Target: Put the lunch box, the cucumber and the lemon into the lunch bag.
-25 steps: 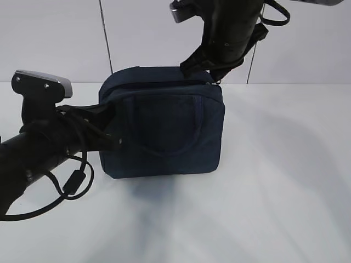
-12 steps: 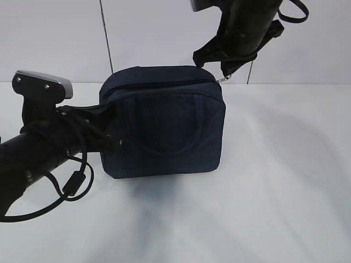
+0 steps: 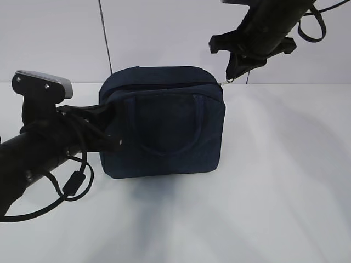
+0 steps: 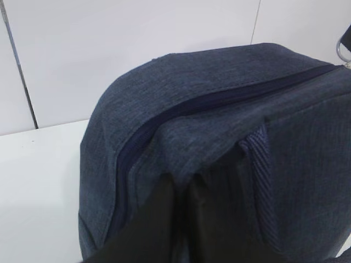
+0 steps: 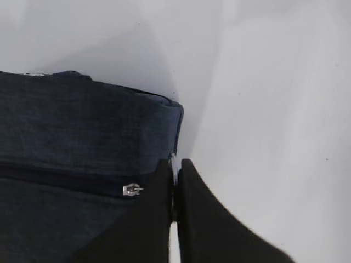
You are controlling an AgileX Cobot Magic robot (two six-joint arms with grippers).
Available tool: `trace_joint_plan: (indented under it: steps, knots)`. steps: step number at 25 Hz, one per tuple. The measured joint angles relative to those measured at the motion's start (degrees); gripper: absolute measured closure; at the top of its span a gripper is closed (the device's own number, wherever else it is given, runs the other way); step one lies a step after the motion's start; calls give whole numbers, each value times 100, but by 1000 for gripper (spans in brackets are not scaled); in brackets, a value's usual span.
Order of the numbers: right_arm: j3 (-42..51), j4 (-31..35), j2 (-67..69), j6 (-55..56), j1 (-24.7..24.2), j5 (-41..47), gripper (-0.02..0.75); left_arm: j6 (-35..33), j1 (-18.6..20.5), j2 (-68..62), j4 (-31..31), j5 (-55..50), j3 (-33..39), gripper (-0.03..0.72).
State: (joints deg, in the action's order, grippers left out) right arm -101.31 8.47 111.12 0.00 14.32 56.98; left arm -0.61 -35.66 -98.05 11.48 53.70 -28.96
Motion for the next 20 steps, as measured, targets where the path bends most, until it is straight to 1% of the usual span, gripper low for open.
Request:
trace_joint_plan:
  steps: [4,7,11,14,20]
  knots:
    - [0,1132,0,-847,-364,105,718,0,0,0,26,0,0,678]
    - [0,1739,0,-1353,-589,282,718,0,0,0,49,0,0,678]
    - [78,2192,0,-1743,-811,407,718,0,0,0,38,25,0,678]
    - [349,2481,0,-2052,-921,359,718,0,0,0,38,34,0,678]
    - [936,2980,0,-2646,-935,-65,718,0,0,0,38,34,0,678]
